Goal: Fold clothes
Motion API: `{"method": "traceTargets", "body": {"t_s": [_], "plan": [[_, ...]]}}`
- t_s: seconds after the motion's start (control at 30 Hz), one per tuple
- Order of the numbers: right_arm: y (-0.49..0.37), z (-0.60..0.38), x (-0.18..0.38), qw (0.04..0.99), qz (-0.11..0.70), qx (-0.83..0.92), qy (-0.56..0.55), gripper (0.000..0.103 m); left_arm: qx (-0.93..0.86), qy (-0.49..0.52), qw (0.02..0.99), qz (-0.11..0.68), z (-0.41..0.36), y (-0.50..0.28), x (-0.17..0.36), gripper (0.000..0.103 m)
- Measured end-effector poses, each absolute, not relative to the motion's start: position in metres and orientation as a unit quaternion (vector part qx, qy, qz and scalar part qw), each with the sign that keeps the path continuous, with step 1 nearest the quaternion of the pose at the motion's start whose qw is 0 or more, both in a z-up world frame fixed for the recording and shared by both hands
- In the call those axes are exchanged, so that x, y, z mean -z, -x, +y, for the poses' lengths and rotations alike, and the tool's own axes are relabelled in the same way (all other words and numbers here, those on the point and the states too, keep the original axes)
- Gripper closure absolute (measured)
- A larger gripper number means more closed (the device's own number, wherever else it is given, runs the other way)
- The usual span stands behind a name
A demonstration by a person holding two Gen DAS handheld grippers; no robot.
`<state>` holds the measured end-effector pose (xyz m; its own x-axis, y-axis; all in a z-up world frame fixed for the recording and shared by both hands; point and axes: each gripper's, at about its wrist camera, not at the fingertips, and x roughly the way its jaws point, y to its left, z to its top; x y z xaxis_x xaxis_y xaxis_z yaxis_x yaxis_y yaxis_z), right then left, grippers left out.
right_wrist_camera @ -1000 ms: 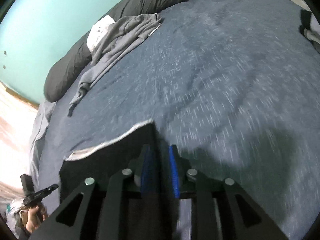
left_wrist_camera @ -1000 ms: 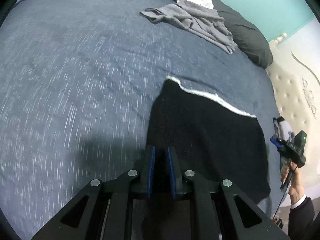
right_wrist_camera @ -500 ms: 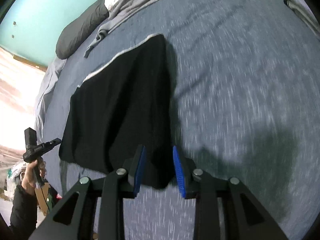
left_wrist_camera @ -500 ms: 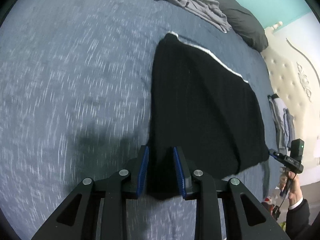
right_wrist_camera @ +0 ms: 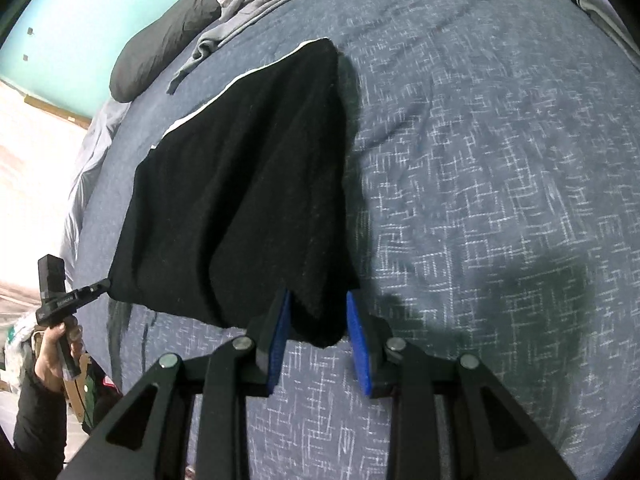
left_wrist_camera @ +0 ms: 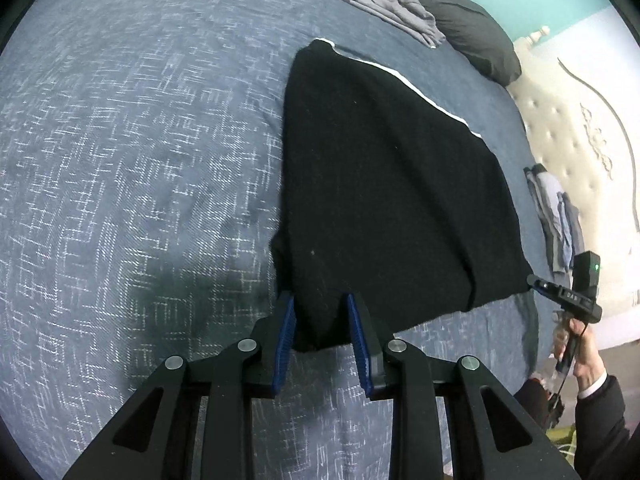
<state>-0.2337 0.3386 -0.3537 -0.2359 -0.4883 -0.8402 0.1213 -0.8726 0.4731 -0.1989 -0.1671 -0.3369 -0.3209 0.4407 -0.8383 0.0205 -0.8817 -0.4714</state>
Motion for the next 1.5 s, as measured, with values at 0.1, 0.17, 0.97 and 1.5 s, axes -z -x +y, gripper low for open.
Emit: {"method": "traceTargets", "body": {"t_s": [0.1,0.17,0.97,1.5], "plan": [[0.232,0.335,0.356,0.207,-0.152,0.771,-0.583,0.074,-0.789,0.568,0.132,-0.194,-0.164,0.2,0.339,0.075],[0.23,0.331,0.356,0.213,-0.143,0.771,-0.582,0.075,-0.789,0.569,0.13,-0.192,-0.164,0.201,0.341,0.081],[0.237,0.351,0.351,0.187,-0.14,0.788,-0.569,0.096,-0.792,0.566,0.12,-0.195,-0.186,0.191,0.336,0.095],[0.223,0.327,0.356,0.219,-0.072,0.774,-0.589,0.075,-0.793,0.575,0.145,-0.143,-0.17,0.182,0.332,0.081]]}}
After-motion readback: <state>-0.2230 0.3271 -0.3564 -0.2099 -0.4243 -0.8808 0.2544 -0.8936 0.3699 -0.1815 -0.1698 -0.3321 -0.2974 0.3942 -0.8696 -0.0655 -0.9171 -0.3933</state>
